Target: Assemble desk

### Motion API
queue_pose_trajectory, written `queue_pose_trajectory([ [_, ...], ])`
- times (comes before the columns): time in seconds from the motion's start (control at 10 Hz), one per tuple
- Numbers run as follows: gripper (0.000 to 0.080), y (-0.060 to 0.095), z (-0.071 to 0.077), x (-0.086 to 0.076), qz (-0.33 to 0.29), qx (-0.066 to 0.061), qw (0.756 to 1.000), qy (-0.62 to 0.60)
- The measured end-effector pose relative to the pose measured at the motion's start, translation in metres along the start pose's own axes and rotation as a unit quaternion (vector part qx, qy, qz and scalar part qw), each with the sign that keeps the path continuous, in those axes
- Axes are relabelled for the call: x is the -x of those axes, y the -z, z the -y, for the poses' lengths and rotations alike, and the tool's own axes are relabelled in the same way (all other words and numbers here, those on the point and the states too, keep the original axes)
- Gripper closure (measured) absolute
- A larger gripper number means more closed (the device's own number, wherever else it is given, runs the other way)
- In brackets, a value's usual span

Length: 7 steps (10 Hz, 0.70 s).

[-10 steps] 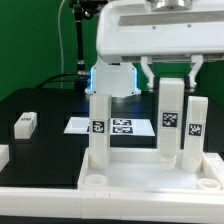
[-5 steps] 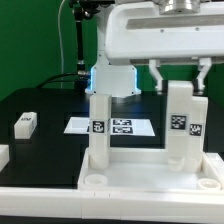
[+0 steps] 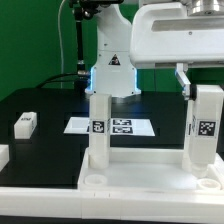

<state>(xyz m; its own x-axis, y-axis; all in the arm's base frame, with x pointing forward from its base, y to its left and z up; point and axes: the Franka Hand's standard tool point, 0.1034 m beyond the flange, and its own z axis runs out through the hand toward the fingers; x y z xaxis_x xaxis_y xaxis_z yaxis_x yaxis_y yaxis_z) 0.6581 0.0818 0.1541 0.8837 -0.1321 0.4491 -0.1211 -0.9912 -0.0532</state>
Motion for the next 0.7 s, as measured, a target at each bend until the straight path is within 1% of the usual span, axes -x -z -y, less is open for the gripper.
queue_pose_trajectory([
  [0.1,0.0508,-0.002,0.004,0.002,0.000,0.000,1.000,0.007],
  [0.2,0.0508,-0.006,0.015,0.009,0.004,0.000,1.000,0.025],
  [0.3,0.0508,-0.009,0.024,0.009,0.007,0.000,0.999,0.040],
  [0.4,0.0508,-0.011,0.027,0.008,0.009,0.000,0.999,0.048],
  [0.7,0.0508,-0.012,0.025,0.008,0.009,0.000,0.999,0.050],
])
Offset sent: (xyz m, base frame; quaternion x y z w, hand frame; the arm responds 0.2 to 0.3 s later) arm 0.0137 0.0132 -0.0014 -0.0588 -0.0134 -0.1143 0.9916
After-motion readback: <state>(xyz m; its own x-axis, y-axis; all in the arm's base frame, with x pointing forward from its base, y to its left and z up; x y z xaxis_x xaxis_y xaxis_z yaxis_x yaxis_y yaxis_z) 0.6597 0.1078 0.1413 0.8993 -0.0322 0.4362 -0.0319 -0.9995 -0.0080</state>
